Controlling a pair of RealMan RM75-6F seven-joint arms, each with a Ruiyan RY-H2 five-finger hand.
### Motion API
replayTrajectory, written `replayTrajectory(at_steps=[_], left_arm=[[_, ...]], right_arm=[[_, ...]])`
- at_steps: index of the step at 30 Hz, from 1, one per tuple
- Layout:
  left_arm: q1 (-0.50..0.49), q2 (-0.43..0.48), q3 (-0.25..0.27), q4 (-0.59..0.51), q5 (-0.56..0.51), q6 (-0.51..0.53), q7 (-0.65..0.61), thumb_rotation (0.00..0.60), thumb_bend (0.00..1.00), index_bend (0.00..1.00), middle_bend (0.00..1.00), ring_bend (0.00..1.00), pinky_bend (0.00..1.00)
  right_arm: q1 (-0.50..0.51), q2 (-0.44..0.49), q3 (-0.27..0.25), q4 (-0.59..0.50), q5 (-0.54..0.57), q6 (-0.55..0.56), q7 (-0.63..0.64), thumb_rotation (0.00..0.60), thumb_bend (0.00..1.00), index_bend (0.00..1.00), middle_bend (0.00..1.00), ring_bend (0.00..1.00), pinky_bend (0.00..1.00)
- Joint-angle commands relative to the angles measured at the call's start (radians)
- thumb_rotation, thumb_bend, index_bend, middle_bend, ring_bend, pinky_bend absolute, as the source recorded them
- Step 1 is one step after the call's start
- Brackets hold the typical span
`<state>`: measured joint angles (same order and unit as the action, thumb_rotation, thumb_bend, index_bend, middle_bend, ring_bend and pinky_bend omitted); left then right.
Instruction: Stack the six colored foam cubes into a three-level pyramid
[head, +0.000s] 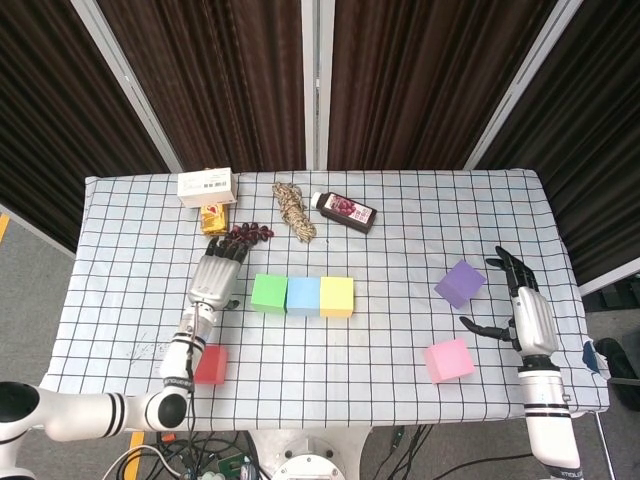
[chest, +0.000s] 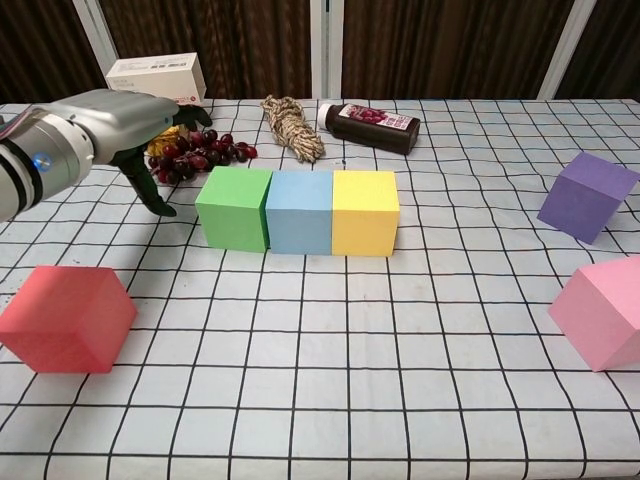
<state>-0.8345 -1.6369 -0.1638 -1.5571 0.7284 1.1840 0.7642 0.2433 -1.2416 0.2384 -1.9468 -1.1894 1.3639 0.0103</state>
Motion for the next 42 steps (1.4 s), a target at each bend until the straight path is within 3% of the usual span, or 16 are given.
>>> replayTrajectory(at_steps=[1,30,42], left_arm=[[0.003,-0.008,-0.005,0.002,0.012,0.003,-0.009,0.600,0.00,0.10,0.10,0.07,0.04],[0.021,-0.031,-0.043,-0.013,0.042,-0.032,-0.096,0.600,0.00,0.10,0.09,0.07,0.04],[0.020,-0.031,-0.037,-0.004,0.041,-0.028,-0.071,0.600,0.00,0.10,0.09,0.07,0.04]], right_arm=[[0.000,0.001,0.000,0.001,0.002,-0.001,0.002,0.600,0.00,0.00,0.18,0.03,0.00],[0.003,0.002,0.004,0.022,0.025,-0.019,0.017,0.600,0.00,0.00,0.18,0.03,0.00],[0.000,0.001,0.004,0.029,0.023,-0.016,0.023,0.600,0.00,0.00,0.18,0.03,0.00]])
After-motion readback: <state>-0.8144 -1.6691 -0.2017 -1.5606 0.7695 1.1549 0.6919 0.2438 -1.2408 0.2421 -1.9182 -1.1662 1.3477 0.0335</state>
